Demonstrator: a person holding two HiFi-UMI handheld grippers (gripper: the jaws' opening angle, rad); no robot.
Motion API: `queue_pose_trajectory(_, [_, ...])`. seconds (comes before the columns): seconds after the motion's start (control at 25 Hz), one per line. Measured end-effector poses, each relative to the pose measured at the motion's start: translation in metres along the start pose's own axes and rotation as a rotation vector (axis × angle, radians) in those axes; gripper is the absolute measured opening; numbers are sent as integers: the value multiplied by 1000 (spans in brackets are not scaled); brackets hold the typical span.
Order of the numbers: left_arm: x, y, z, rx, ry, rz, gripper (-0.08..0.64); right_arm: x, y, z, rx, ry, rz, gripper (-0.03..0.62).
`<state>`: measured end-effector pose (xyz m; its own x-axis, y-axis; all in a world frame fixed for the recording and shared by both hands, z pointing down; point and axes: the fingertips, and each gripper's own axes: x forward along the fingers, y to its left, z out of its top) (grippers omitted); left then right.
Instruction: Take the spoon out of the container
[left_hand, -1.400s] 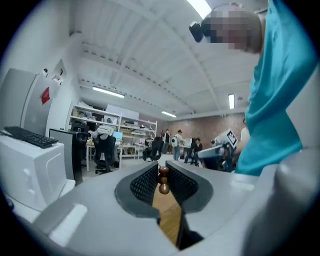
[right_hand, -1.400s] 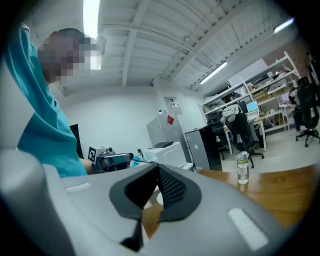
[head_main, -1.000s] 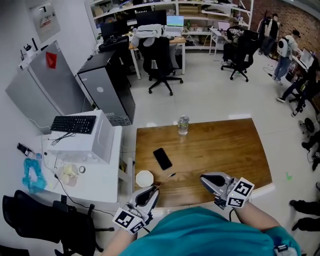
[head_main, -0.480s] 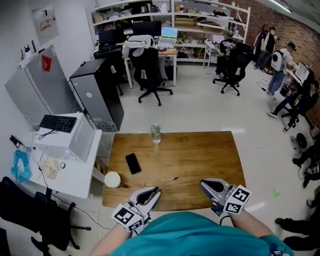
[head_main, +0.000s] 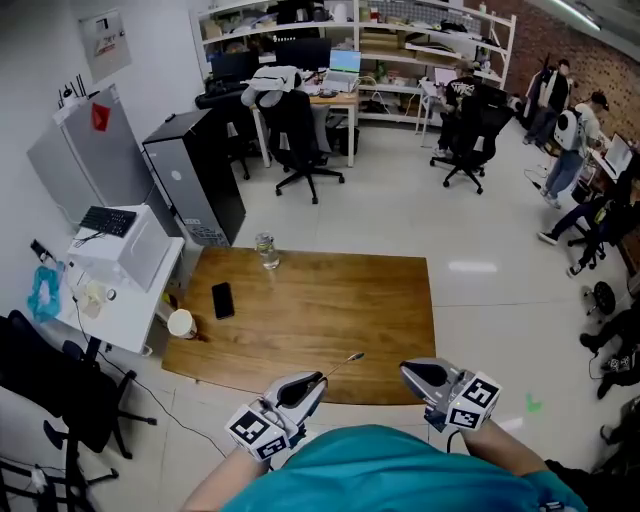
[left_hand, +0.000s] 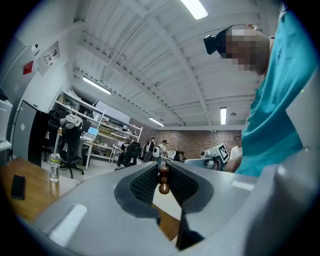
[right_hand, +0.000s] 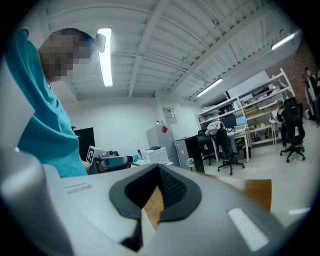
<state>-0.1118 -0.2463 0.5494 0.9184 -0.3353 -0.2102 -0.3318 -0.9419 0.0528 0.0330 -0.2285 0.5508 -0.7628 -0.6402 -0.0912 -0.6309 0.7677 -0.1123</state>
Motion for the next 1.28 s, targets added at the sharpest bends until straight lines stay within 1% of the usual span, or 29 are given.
queue_pose_trajectory(0.12, [8,-28,1,8,-15,-9,51,-34,7,1,-3,-5,-16,2])
queue_pose_trajectory(0.28, [5,-49,-6,4,-33,-32,51,-61,23,-9,0,3,-61,2])
queue_pose_trajectory(0.44, [5,-69,-11,-20,-13,-70,51,-81,43,-12,4,4,-91,2])
queue_pose_trajectory(0.56, [19,-103,-10,-24,7,-95,51,-115,53,-3,3,-8,-113,2])
queue_pose_trajectory(0.68, [46,-156,-20,1,24,-107,51,-174,52,1,-3,-27,-122,2])
queue_pose_trajectory(0.76, [70,-193,-33,14,27,-101,51,-218,47,-2,-2,-40,-119,2])
queue_pose_trajectory(0.88, [115,-249,-56,12,30,-93,51,-283,36,-5,-8,-42,-99,2])
queue_pose_trajectory(1.0, [159,-298,-81,1,58,-89,51,-339,24,-5,-27,-33,-69,2])
queue_pose_trajectory(1.12, [196,-323,-95,-16,73,-64,51,-380,2,-7,6,-26,-76,2])
queue_pose_trajectory(1.28, [218,-335,-91,-11,63,-20,51,-411,-9,-8,18,-11,-89,2])
